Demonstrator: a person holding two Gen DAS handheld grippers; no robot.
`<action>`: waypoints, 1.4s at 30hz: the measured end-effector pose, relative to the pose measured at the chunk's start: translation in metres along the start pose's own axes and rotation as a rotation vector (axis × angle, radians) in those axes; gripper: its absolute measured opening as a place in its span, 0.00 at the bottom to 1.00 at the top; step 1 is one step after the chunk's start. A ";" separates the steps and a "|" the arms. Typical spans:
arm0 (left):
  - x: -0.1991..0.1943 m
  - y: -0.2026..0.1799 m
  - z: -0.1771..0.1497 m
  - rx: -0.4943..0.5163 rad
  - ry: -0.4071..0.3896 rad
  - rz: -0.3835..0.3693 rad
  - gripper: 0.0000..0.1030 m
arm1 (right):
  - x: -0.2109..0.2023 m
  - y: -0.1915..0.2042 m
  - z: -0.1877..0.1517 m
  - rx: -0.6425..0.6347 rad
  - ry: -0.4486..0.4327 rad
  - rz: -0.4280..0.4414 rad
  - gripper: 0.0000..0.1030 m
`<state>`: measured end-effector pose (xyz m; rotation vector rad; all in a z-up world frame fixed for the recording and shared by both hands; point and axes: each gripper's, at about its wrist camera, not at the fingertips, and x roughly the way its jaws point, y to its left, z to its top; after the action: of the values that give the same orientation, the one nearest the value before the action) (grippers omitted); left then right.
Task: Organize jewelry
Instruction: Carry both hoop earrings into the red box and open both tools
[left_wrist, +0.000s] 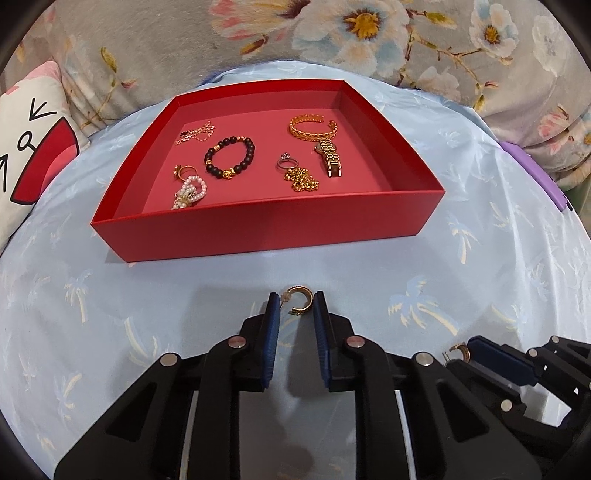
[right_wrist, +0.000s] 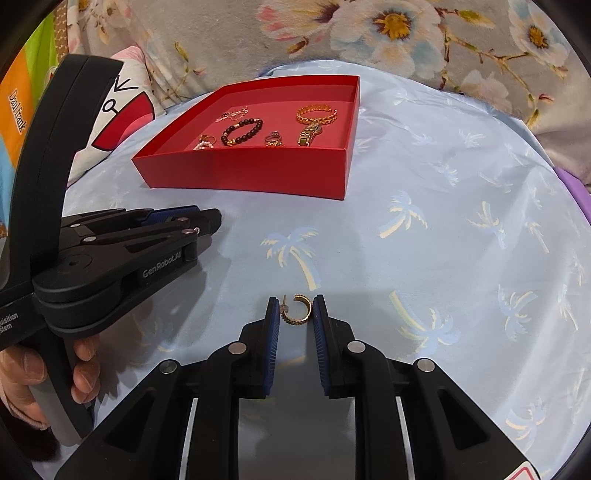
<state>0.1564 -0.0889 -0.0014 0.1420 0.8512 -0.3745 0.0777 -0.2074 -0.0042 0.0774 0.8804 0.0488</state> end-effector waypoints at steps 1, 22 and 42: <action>-0.002 0.001 -0.002 0.004 -0.001 0.002 0.17 | 0.000 0.000 -0.001 0.000 -0.002 0.002 0.17; -0.064 0.084 0.067 -0.061 -0.177 0.070 0.17 | -0.010 -0.009 0.109 0.031 -0.128 0.024 0.16; 0.036 0.101 0.162 -0.120 -0.120 0.083 0.16 | 0.102 0.009 0.215 0.070 -0.071 0.041 0.17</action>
<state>0.3306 -0.0484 0.0745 0.0428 0.7446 -0.2507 0.3084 -0.2013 0.0544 0.1616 0.8101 0.0535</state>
